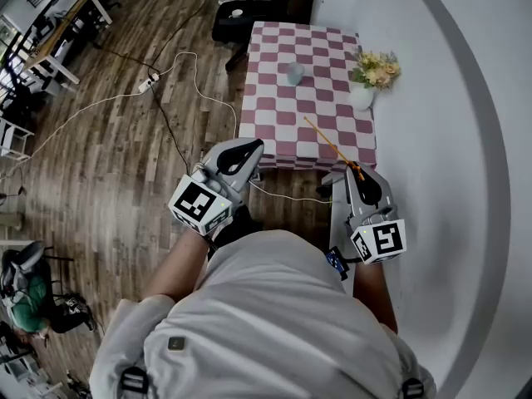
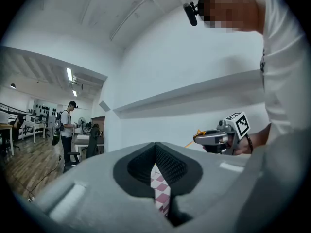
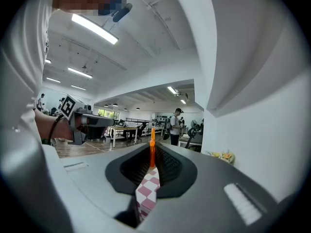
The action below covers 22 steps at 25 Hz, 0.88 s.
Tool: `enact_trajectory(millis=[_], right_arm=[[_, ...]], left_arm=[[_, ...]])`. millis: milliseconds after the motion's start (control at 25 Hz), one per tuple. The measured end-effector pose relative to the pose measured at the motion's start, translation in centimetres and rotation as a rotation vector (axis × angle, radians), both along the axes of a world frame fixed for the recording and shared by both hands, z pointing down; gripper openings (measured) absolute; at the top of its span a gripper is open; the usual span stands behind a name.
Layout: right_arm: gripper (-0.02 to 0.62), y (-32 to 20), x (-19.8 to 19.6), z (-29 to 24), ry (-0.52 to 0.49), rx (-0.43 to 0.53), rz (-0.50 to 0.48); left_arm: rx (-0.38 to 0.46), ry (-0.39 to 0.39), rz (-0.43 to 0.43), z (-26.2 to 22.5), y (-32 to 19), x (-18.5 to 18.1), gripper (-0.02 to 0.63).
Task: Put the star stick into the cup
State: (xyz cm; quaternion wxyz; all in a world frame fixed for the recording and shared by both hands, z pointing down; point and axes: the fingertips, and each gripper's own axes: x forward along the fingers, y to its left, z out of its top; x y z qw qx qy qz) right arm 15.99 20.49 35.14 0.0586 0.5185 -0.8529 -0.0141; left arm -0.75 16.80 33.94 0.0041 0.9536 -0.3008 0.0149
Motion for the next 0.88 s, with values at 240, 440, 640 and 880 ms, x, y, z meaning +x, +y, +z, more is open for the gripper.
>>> enact_trajectory(millis=[240, 440, 640, 880], right_arm=[[0.028, -3.5, -3.3, -0.2, 0.017, 0.002, -0.005], [0.028, -7.2, -7.4, -0.5, 0.026, 0.007, -0.009], [0.028, -10.6, -11.6, -1.9, 0.034, 0.022, -0.005], [0.029, -13.5, -15.1, -1.6, 0.038, 0.021, 0.002]], left_arm=[[-0.004, 0.007, -0.001, 0.5, -3.4, -3.2, 0.002], [-0.004, 0.013, 0.006, 0.3, -6.8, -6.7, 0.001], [-0.002, 0.012, 0.025, -0.7, -9.8, -10.3, 0.002], [-0.008, 0.009, 0.042, -0.4, -12.4, -13.5, 0.002]])
